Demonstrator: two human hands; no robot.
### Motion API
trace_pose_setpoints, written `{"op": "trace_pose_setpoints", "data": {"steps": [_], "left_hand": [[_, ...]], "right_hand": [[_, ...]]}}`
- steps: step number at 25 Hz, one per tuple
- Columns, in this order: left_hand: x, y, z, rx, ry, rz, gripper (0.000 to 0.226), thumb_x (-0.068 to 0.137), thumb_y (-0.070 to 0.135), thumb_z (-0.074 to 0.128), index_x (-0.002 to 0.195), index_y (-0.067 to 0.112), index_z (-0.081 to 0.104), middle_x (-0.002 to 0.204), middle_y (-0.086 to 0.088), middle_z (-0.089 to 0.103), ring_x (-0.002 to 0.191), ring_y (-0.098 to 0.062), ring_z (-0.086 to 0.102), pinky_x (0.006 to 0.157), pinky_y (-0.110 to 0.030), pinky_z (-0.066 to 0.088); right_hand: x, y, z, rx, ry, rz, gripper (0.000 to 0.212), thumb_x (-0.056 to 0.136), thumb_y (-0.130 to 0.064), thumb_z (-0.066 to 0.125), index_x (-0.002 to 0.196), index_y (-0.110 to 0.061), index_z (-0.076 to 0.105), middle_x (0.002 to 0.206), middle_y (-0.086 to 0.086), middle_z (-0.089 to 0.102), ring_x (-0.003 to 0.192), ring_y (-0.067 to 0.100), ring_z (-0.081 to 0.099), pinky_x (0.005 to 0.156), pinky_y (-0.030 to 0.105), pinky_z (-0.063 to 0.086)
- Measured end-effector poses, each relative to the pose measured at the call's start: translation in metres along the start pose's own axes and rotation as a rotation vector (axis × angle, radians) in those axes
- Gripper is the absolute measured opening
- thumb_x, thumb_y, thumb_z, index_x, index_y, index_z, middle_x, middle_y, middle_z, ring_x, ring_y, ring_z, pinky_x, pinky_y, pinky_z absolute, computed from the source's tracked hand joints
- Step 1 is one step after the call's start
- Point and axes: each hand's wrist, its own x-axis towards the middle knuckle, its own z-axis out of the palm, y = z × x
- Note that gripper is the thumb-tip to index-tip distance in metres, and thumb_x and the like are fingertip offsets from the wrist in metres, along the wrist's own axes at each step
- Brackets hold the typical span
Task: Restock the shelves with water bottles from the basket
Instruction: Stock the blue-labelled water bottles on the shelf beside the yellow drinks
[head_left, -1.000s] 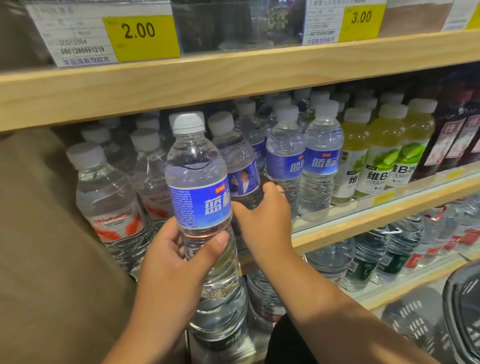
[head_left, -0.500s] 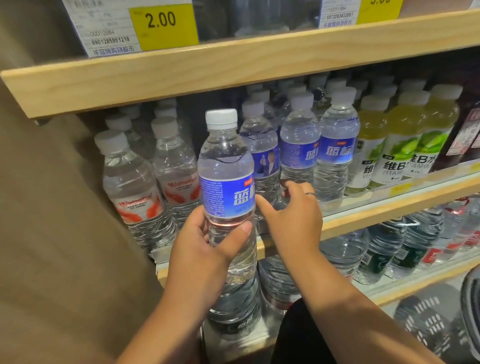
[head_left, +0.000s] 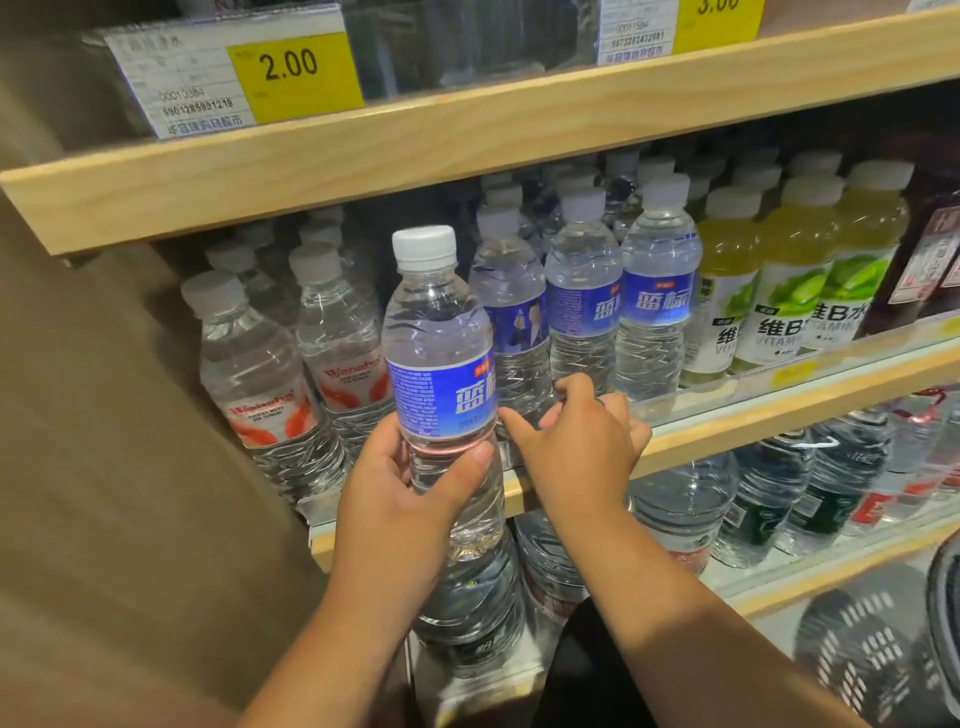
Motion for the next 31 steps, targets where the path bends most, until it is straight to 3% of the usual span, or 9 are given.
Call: {"op": "trace_pose_setpoints", "data": {"steps": [4, 8, 10, 15, 18, 23, 26, 31], "left_hand": [[0.002, -0.005, -0.002, -0.014, -0.005, -0.008, 0.043, 0.071, 0.024, 0.079, 0.111, 0.019, 0.065, 0.100, 0.001, 0.075, 0.094, -0.019, 0.071, 0.084, -0.041, 0.055], [0.004, -0.007, -0.004, -0.016, -0.010, -0.002, 0.045, 0.067, 0.030, 0.081, 0.109, 0.022, 0.065, 0.101, 0.002, 0.075, 0.095, -0.019, 0.071, 0.085, -0.043, 0.055], [0.004, -0.008, -0.004, -0.022, -0.009, 0.001, 0.043, 0.069, 0.026, 0.083, 0.108, 0.021, 0.066, 0.100, 0.002, 0.075, 0.094, -0.018, 0.071, 0.086, -0.045, 0.055], [0.007, -0.003, 0.000, -0.015, 0.012, 0.040, 0.044, 0.066, 0.038, 0.075, 0.106, 0.022, 0.066, 0.101, -0.001, 0.074, 0.095, -0.021, 0.070, 0.089, -0.048, 0.053], [0.017, 0.002, 0.007, 0.034, 0.020, 0.102, 0.045, 0.070, 0.034, 0.075, 0.109, 0.015, 0.064, 0.100, 0.000, 0.074, 0.094, -0.017, 0.070, 0.086, -0.035, 0.054], [0.032, 0.001, 0.021, 0.201, 0.054, 0.216, 0.047, 0.073, 0.031, 0.074, 0.113, 0.012, 0.059, 0.099, 0.007, 0.070, 0.093, -0.006, 0.066, 0.082, -0.021, 0.050], [0.039, -0.003, 0.025, 0.221, 0.121, 0.226, 0.043, 0.076, 0.018, 0.076, 0.113, 0.012, 0.055, 0.099, 0.009, 0.066, 0.091, -0.005, 0.063, 0.081, -0.019, 0.048], [0.049, -0.009, 0.030, 0.236, 0.203, 0.139, 0.032, 0.083, 0.017, 0.073, 0.095, 0.026, 0.045, 0.092, 0.016, 0.057, 0.081, 0.010, 0.055, 0.070, -0.004, 0.040]], "right_hand": [[0.001, 0.000, 0.008, -0.035, -0.001, 0.037, 0.057, 0.070, -0.074, 0.058, 0.105, -0.031, 0.042, 0.088, -0.006, 0.067, 0.102, 0.020, 0.051, 0.068, 0.034, 0.010], [0.001, -0.006, 0.004, -0.024, -0.016, 0.040, 0.041, 0.074, -0.066, 0.063, 0.077, -0.031, 0.044, 0.076, -0.006, 0.063, 0.096, 0.020, 0.051, 0.068, 0.033, 0.010], [0.002, -0.008, 0.003, -0.024, -0.023, 0.052, 0.038, 0.075, -0.064, 0.064, 0.074, -0.030, 0.047, 0.073, -0.007, 0.062, 0.099, 0.020, 0.050, 0.066, 0.035, 0.009], [0.003, -0.001, -0.006, 0.103, -0.147, 0.015, 0.017, 0.086, -0.045, 0.063, 0.079, -0.032, 0.054, 0.071, -0.015, 0.059, 0.104, 0.013, 0.046, 0.077, 0.030, 0.016], [0.002, 0.010, -0.014, 0.164, -0.184, -0.064, 0.003, 0.089, -0.034, 0.061, 0.089, -0.032, 0.058, 0.080, -0.018, 0.060, 0.102, 0.013, 0.050, 0.086, 0.032, 0.025], [0.004, 0.013, -0.019, 0.162, -0.200, -0.093, 0.010, 0.089, -0.031, 0.060, 0.099, -0.032, 0.061, 0.094, -0.017, 0.064, 0.104, 0.014, 0.054, 0.092, 0.033, 0.026], [0.004, 0.014, -0.017, 0.158, -0.196, -0.092, 0.010, 0.089, -0.030, 0.060, 0.099, -0.032, 0.061, 0.096, -0.016, 0.065, 0.104, 0.013, 0.053, 0.092, 0.033, 0.026], [0.003, 0.013, -0.017, 0.169, -0.195, -0.085, 0.012, 0.088, -0.029, 0.059, 0.100, -0.032, 0.060, 0.093, -0.019, 0.061, 0.106, 0.012, 0.052, 0.091, 0.033, 0.025]]}}
